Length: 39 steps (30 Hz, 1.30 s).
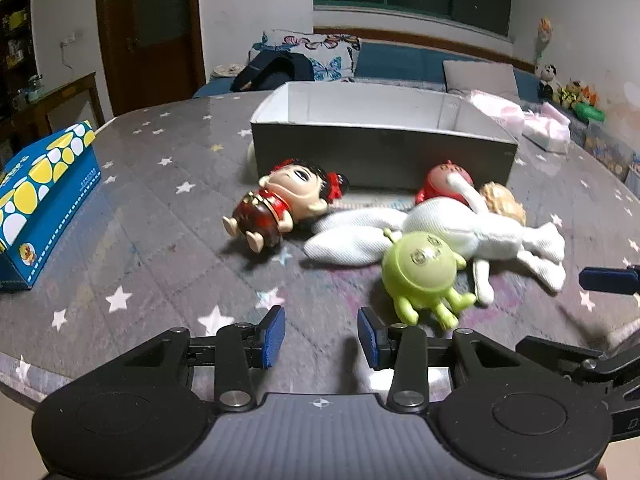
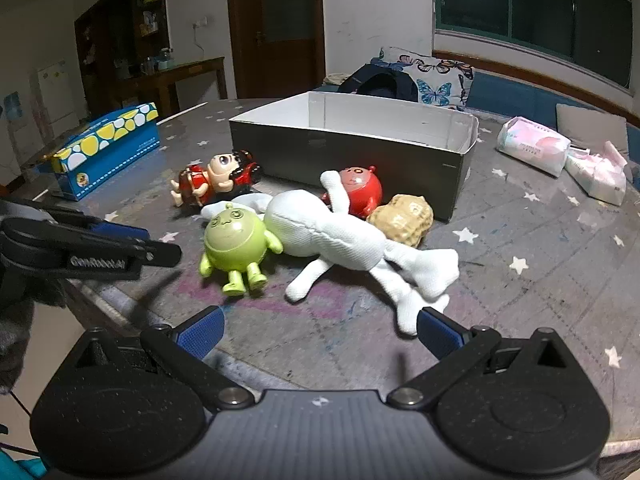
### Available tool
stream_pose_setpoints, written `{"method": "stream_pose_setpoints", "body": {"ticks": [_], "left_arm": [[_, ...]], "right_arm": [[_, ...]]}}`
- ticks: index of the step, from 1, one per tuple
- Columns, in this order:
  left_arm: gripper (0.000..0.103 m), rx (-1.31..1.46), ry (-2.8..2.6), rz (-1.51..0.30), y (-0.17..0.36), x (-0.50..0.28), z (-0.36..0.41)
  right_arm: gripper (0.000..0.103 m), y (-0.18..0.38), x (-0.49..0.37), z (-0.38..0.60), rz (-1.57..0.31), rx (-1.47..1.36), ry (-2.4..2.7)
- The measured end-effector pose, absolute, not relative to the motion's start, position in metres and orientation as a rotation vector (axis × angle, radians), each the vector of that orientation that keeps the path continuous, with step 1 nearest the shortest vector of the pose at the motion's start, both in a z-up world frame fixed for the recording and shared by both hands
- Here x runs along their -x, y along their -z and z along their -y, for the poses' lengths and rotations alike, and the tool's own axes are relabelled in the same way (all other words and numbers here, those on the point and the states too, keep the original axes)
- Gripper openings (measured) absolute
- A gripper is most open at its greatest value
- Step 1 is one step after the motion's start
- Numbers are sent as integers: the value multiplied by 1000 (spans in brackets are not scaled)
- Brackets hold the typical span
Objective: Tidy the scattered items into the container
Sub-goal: 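Move the left gripper toward the green alien toy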
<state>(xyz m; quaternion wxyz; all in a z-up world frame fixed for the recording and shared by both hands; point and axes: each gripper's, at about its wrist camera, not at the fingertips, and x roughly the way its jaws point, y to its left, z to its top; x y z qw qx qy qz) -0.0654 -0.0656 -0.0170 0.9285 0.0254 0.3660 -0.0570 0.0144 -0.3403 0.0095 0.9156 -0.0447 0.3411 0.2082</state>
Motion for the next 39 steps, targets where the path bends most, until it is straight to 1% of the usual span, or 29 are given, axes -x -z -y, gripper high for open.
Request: {"method": "stream_pose_setpoints", "body": {"ticks": [17,39], "left_arm": [[42,-72,167,-799,24,80,77],[42,-84,164,-802,26,85,80]], "right_arm": [[103,-7,1,329,-728,99,-421],[103,-5,9,322,-730,110,-417]]}}
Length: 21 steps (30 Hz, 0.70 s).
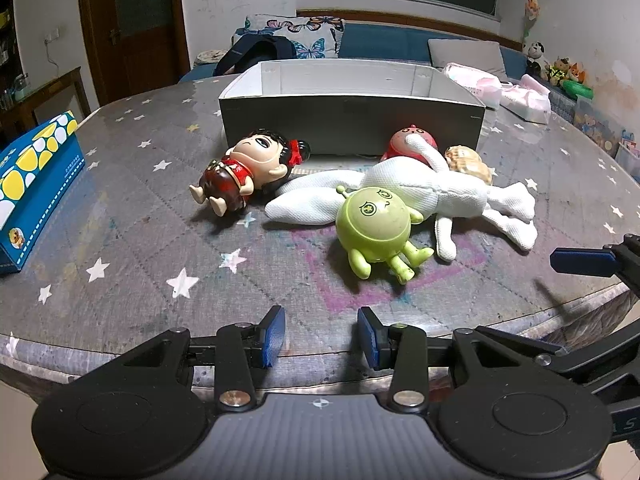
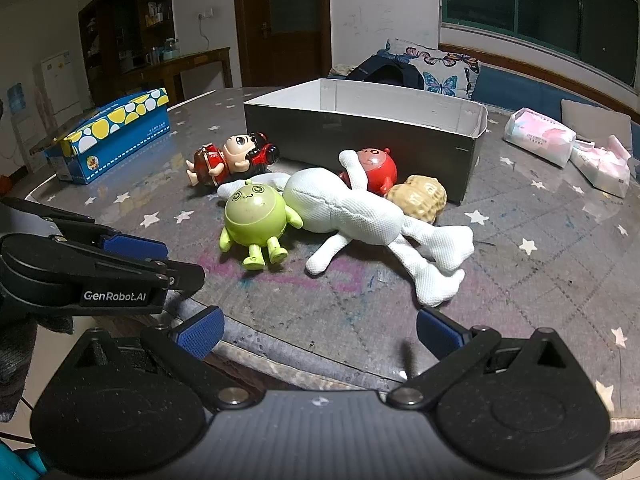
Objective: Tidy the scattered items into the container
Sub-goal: 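Move the left gripper toward the green alien toy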
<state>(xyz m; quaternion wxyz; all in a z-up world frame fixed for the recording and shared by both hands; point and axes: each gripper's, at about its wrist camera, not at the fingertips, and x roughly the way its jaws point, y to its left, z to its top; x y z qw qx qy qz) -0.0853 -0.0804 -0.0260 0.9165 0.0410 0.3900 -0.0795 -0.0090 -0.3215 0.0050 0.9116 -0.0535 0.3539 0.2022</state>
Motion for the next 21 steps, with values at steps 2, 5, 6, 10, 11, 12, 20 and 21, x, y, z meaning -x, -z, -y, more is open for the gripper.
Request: {"method": "stream_pose_setpoints", "body": {"ticks": [2,5,6,10,11,12,20,21], "left_arm": [[42,-84,163,-803,26,85,81],[42,-85,164,-806,25,86,82],[42,-87,164,-806,25,86,83],[42,-94,163,-807,24,86,85],[42,-95,161,-808,24,85,85],[42,-97,161,-808,24,85,85],[42,-101,158,-812,23,83,86],[42,-102,157,-813,23,82,87]], "right_arm": [[103,-5,8,322,-732,110,-416],[103,-5,9,322,-731,110,-417],[103,-5,9,322,-730,111,-419],[103,-5,7,321,-732,112,-425],[103,-5,7,320,-734,113,-426],[103,-5,7,320,-735,113,-426],[103,-4,4,318,-739,111,-432],[103,-3,3,318,-740,111,-432]]}}
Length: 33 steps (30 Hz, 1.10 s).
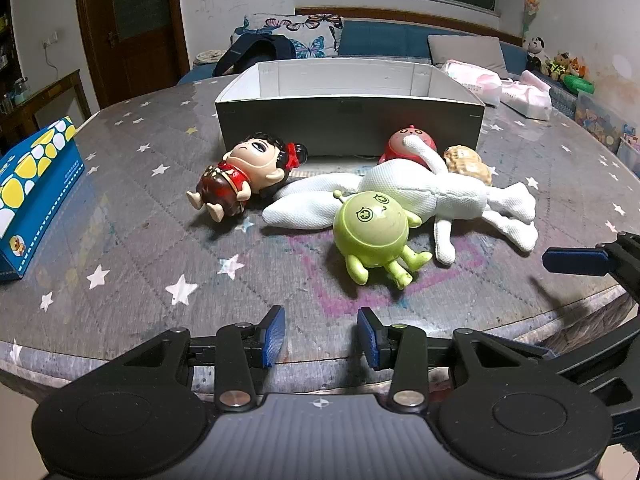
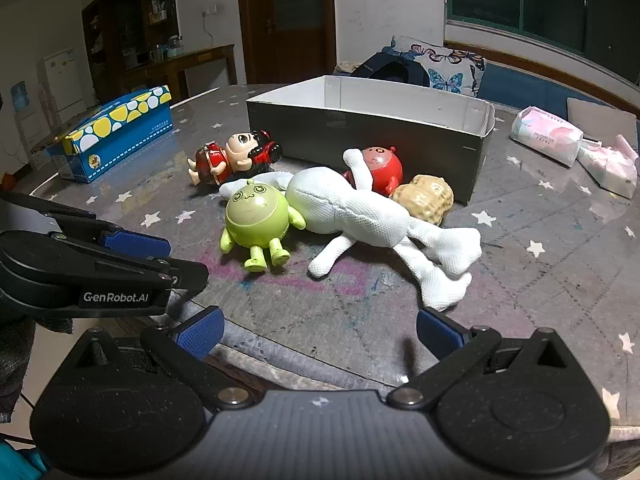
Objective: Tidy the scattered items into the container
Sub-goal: 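Move the left gripper toward the green alien toy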
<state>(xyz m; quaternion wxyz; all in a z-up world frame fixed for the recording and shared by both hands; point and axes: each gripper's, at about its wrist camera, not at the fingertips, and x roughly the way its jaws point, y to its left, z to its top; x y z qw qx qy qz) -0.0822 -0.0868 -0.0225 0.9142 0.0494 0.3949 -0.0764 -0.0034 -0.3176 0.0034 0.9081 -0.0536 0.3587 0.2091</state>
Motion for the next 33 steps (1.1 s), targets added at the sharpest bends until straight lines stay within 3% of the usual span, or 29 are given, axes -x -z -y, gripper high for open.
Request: {"method": "stream_pose_setpoints", "body": {"ticks": [33], "left_arm": [[42,-102,162,-789,4,60,84]], "right_arm": [[103,-5,-19,311,-733,104,-458]]}}
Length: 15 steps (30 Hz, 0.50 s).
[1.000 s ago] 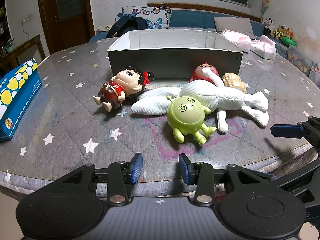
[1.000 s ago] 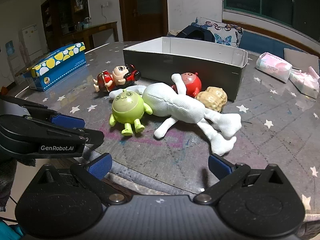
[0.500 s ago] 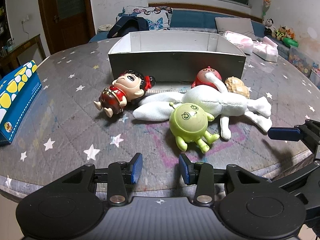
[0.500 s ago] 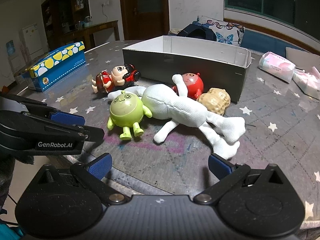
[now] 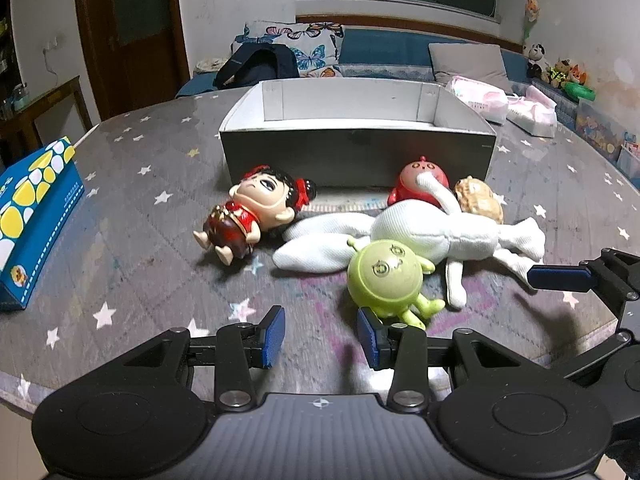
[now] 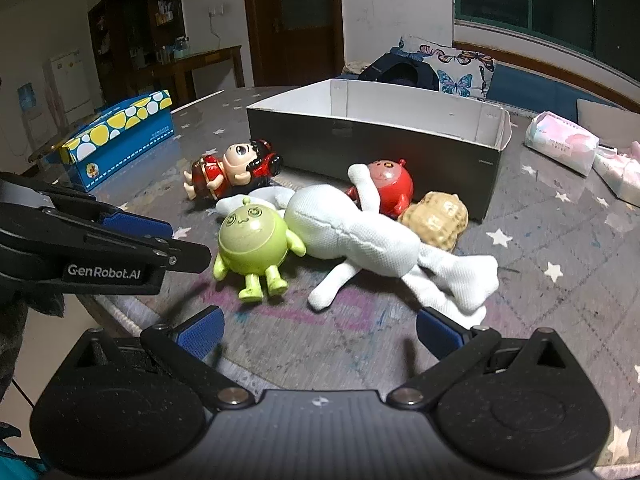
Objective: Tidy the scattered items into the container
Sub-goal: 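Move the left gripper toward the green alien toy, then close the left gripper on the green alien toy and lift it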
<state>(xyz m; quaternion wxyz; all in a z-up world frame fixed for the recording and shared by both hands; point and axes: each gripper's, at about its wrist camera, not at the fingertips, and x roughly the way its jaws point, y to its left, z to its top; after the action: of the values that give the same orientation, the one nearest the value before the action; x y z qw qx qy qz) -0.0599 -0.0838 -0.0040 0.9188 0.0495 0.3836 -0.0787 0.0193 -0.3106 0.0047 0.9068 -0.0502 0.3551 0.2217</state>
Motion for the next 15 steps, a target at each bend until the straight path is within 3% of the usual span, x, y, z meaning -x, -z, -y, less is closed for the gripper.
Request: {"method": "stream_pose_setpoints", "body": {"ticks": [8,15], "left_arm": [[42,-79,197,-772,-6,52,78],[42,-47,273,-772,-16,46,73]], "right_arm": [[103,-13,-26,311,-710,110,-469],[95,-22,-29,296,-681,132,-552]]}}
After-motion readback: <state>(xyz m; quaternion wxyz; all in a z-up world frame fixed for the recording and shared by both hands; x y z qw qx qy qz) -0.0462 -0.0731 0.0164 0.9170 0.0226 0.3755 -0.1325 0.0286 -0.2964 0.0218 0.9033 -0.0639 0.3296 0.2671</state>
